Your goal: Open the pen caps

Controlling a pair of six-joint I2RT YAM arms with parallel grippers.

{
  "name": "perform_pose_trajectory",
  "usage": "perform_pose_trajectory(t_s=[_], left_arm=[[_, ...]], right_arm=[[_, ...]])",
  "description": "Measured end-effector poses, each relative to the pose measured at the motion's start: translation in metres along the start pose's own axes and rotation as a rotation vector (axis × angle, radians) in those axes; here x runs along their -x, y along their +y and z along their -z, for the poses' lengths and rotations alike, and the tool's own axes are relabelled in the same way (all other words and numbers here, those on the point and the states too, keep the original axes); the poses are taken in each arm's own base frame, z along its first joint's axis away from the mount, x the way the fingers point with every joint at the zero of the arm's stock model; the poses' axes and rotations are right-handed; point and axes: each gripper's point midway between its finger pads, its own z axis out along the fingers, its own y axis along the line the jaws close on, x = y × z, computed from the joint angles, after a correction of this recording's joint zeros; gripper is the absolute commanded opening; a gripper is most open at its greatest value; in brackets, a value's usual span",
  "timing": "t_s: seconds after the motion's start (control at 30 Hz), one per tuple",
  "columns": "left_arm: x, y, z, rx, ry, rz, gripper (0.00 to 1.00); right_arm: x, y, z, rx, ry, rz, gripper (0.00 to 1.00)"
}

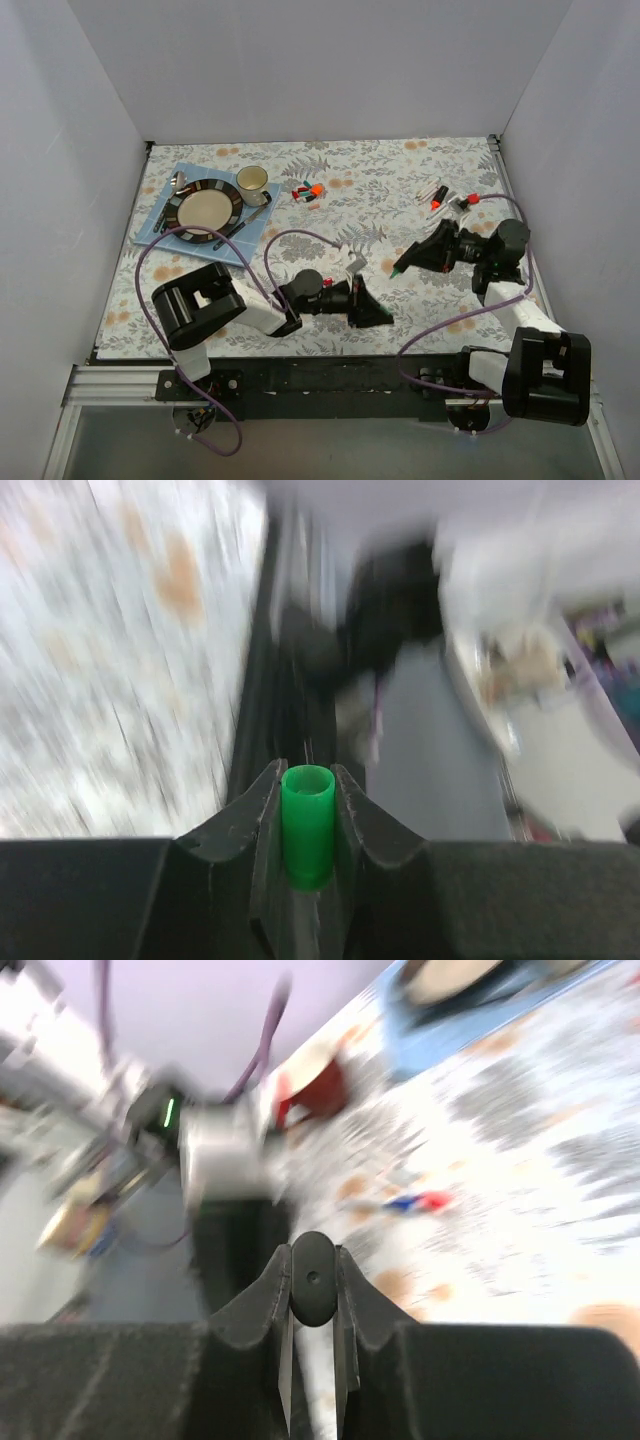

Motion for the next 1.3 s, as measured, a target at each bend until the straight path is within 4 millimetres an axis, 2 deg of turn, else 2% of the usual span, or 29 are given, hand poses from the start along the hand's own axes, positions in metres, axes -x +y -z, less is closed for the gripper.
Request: perform_pose_trajectory(t_s=[0.1, 0.13, 0.17, 0.23, 0.33, 0.4, 0.5, 0.63, 0.8, 0.9, 1.13, 1.3], left_arm=[[-0.093, -0.002, 0.036, -0.005, 0.300, 0.125, 0.00], [-0.117, -0.005, 0.047, -0.008, 0.384, 0.164, 0.00], [-0.133, -0.007, 0.056, -0.008, 0.445, 0.193, 0.00], [-0.144, -0.011, 0.066, -0.016, 0.501, 0.220, 0.00], [-0.140, -0.014, 0.068, -0.016, 0.505, 0.210, 0.00], [-0.130, -0.017, 0.069, -0.004, 0.486, 0.186, 0.00], [-0.106, -0.023, 0.066, 0.010, 0.427, 0.128, 0.00], [-0.053, -0.016, 0.065, 0.086, 0.292, 0.046, 0.00], [0.021, 0.024, 0.084, 0.266, 0.103, 0.009, 0.00], [0.052, 0.049, 0.102, 0.386, 0.016, 0.008, 0.00], [0.086, 0.088, 0.130, 0.574, -0.089, 0.029, 0.00], [0.112, 0.129, 0.145, 0.704, -0.147, 0.070, 0.00]], right_arm=[[0.052, -0.030, 0.019, -0.156, -0.146, 0.100, 0.01], [0.065, -0.034, 0.022, -0.175, -0.170, 0.130, 0.01], [0.075, -0.035, 0.023, -0.184, -0.186, 0.159, 0.01], [0.091, -0.038, 0.024, -0.194, -0.209, 0.194, 0.01], [0.103, -0.046, 0.025, -0.216, -0.240, 0.198, 0.01], [0.107, -0.059, 0.028, -0.261, -0.264, 0.168, 0.01], [0.113, -0.095, 0.038, -0.410, -0.310, 0.099, 0.01], [0.112, -0.147, 0.056, -0.610, -0.331, -0.012, 0.01], [0.084, -0.208, 0.079, -0.809, -0.297, -0.191, 0.01], [0.072, -0.231, 0.086, -0.866, -0.270, -0.263, 0.01], [0.072, -0.286, 0.101, -0.947, -0.217, -0.331, 0.02], [0.075, -0.316, 0.106, -0.970, -0.182, -0.341, 0.08]])
